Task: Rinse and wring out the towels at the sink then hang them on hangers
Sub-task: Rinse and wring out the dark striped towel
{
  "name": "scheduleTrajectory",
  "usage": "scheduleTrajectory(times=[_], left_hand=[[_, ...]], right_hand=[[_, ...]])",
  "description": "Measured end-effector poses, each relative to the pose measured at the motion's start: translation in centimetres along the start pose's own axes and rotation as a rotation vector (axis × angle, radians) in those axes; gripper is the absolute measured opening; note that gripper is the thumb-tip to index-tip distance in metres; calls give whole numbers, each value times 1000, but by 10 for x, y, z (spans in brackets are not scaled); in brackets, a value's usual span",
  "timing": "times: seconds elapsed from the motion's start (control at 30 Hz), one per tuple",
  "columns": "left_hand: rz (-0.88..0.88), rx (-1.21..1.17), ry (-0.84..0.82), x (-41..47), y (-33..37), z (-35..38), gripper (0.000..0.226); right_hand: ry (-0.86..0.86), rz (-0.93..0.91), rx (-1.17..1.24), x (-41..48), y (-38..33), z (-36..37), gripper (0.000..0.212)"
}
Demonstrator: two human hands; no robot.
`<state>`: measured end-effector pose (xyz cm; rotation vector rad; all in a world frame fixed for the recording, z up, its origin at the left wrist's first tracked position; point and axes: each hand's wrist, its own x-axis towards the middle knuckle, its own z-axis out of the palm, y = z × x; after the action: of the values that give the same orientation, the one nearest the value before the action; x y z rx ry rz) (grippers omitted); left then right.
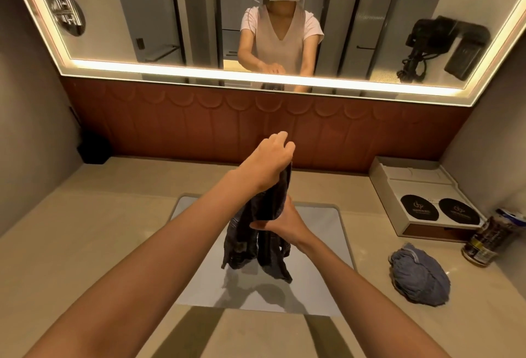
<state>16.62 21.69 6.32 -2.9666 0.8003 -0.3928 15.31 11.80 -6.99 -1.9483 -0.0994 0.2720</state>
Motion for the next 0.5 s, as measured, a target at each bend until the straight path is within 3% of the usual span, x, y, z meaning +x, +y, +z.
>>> scheduleTrajectory(times=[0.2,0.33,0.5], left_hand=[[-354,-579,262,-2,-11,7,26],[-225,-668,227,5,-9,-2,29],[-336,-1008,209,11,-8,-12,40]], right_hand=[[92,12,254,7,-3,2,90],[131,-67,241,14,-1,7,118],[107,16,246,17,6,11,106]])
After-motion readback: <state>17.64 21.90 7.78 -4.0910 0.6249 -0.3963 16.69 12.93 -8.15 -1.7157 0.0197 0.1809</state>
